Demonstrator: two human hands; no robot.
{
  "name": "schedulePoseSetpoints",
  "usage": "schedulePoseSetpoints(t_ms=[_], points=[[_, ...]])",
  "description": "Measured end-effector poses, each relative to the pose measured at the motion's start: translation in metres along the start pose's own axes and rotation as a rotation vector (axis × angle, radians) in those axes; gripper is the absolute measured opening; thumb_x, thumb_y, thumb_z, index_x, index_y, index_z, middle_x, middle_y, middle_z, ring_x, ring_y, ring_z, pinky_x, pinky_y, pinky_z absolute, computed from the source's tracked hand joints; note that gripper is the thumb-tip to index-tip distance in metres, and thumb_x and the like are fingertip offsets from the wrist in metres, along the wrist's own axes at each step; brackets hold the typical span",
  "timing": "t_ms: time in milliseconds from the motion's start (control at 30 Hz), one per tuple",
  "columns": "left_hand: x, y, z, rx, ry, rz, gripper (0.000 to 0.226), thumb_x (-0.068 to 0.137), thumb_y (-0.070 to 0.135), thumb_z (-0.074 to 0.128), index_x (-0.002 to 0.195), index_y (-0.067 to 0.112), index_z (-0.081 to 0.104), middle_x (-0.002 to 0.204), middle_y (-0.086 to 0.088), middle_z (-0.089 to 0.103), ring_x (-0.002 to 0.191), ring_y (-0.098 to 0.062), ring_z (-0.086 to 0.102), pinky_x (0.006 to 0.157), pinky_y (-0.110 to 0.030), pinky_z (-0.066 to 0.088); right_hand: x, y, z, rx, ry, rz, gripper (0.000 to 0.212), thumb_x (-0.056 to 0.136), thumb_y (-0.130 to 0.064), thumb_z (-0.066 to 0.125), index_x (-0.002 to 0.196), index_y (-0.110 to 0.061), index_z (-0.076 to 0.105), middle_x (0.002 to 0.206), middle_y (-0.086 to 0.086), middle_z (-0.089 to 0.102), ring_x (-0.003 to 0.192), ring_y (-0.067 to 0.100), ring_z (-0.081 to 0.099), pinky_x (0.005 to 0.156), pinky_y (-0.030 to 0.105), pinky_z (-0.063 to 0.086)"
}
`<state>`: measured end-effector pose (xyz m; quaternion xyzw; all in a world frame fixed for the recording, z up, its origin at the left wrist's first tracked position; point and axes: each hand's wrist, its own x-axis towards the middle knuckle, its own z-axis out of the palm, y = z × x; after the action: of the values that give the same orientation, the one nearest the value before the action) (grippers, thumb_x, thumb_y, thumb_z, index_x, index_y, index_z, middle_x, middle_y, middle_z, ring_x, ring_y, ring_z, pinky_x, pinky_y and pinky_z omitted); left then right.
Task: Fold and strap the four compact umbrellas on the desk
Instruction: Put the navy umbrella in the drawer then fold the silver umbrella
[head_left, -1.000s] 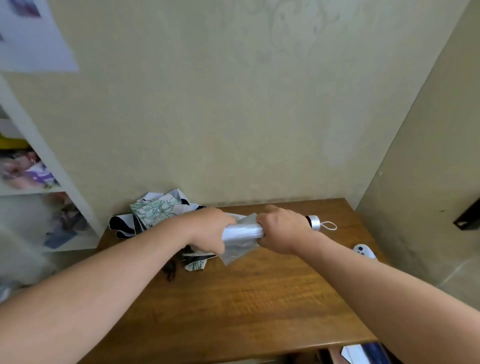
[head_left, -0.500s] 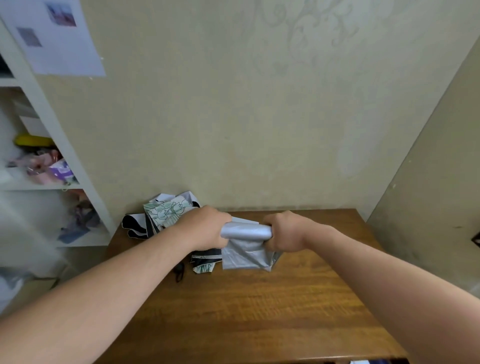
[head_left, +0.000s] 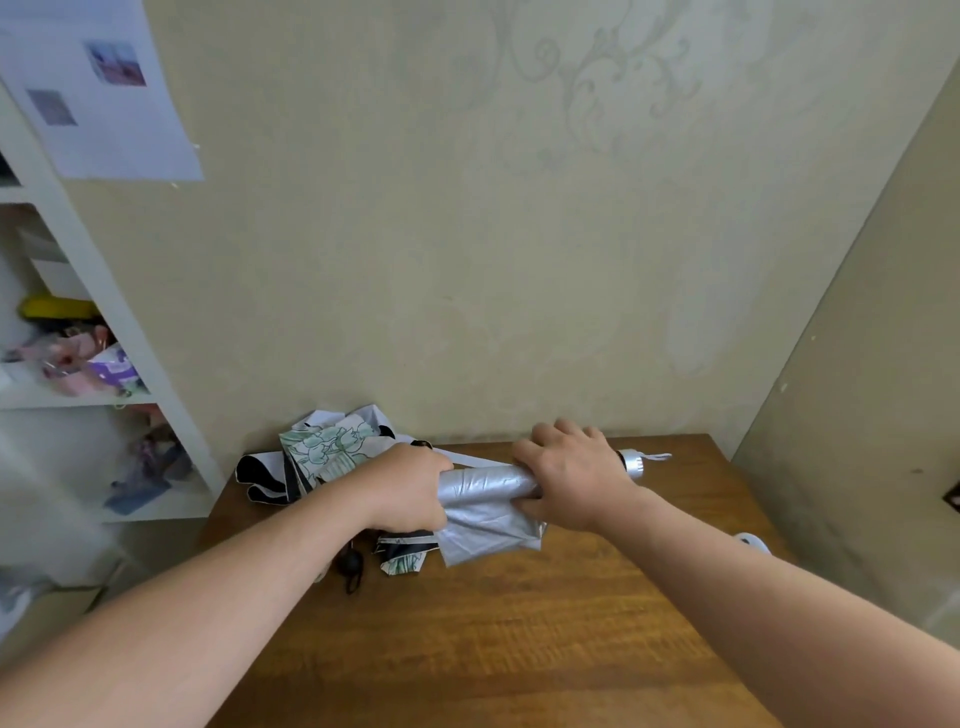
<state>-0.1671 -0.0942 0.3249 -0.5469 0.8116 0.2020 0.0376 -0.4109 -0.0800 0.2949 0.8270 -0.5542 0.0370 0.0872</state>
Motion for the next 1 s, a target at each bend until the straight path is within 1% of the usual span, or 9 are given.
schedulePoseSetpoints(t_ms=[167,367,467,600,667,767,800,900,1000], points=[[0.000,0.013,-0.004,0.038,-0.003,0.004,0.018,0.075,0.014,0.062,0.081,0.017,0.046,0.077,-0.002,0.050,0.063,-0.019,0.043,0.054,-0.032,0.030,0.005,-0.020,-0.013,0.020,-0.013,-0.052,0.071,0.077,-0.079,0.045,0.132,-0.036,0.052,0.115,-0.001,0.059,0.103,0.028,0.058,0.084,0.041,0.046],[0.000,0.021,-0.009,0.026,-0.071,-0.027,0.017,0.075,0.015,0.067,0.085,0.019,0.053,0.077,-0.001,0.053,0.062,-0.018,0.048,0.054,-0.028,0.034,0.001,-0.010,-0.005,0.094,-0.078,-0.064,0.057,0.085,-0.079,0.059,0.105,-0.026,0.053,0.097,-0.002,0.066,0.088,0.028,0.065,0.063,0.033,0.039],[0.001,0.017,-0.010,-0.050,-0.151,-0.045,0.041,0.070,0.020,0.069,0.111,0.019,0.064,0.076,0.001,0.056,0.061,-0.017,0.050,0.053,-0.028,0.036,-0.002,-0.008,-0.009,0.060,-0.082,-0.039,0.049,0.082,-0.070,0.065,0.100,-0.026,0.053,0.095,-0.003,0.066,0.086,0.027,0.065,0.062,0.031,0.036],[-0.001,0.008,-0.014,-0.110,-0.245,-0.058,0.067,0.073,0.036,0.080,0.135,0.027,0.057,0.077,0.001,0.053,0.059,-0.018,0.043,0.052,-0.030,0.033,-0.009,-0.008,-0.015,0.012,-0.059,0.014,0.041,0.087,-0.063,0.063,0.099,-0.025,0.055,0.093,-0.002,0.068,0.085,0.027,0.066,0.062,0.032,0.038],[-0.003,0.008,-0.016,-0.072,-0.254,-0.029,0.065,0.076,0.048,0.082,0.132,0.030,0.056,0.083,0.003,0.057,0.067,-0.018,0.048,0.062,-0.032,0.036,-0.010,-0.010,-0.015,0.009,-0.066,0.023,0.036,0.091,-0.061,0.061,0.099,-0.026,0.058,0.093,-0.003,0.069,0.085,0.027,0.066,0.062,0.032,0.037],[-0.002,0.007,-0.012,0.045,-0.147,0.029,0.033,0.080,0.051,0.078,0.096,0.033,0.056,0.081,0.008,0.055,0.069,-0.013,0.048,0.062,-0.032,0.034,-0.009,-0.013,-0.015,0.005,-0.069,0.060,0.028,0.092,-0.054,0.060,0.093,-0.026,0.056,0.093,-0.003,0.070,0.084,0.028,0.066,0.063,0.032,0.041],[-0.001,0.005,-0.010,0.067,-0.113,0.031,0.033,0.079,0.052,0.077,0.088,0.031,0.053,0.080,0.007,0.054,0.068,-0.014,0.048,0.061,-0.033,0.034,-0.009,-0.015,-0.016,0.009,-0.079,0.076,0.026,0.091,-0.051,0.060,0.089,-0.026,0.053,0.092,-0.003,0.070,0.081,0.028,0.064,0.064,0.032,0.042],[0.002,-0.003,-0.005,0.112,-0.073,0.024,0.039,0.076,0.054,0.075,0.091,0.023,0.056,0.082,0.004,0.057,0.069,-0.017,0.049,0.061,-0.034,0.035,-0.007,-0.020,-0.016,0.017,-0.149,0.116,0.024,0.088,-0.051,0.059,0.087,-0.027,0.055,0.091,-0.004,0.068,0.077,0.026,0.057,0.064,0.032,0.044],[0.000,-0.009,-0.006,0.166,-0.092,0.039,0.052,0.073,0.059,0.071,0.114,0.028,0.064,0.092,0.007,0.065,0.078,-0.017,0.062,0.064,-0.036,0.046,-0.004,-0.025,-0.015,0.078,-0.262,0.159,0.030,0.082,-0.056,0.060,0.091,-0.027,0.063,0.085,-0.007,0.064,0.077,0.023,0.060,0.066,0.033,0.050]])
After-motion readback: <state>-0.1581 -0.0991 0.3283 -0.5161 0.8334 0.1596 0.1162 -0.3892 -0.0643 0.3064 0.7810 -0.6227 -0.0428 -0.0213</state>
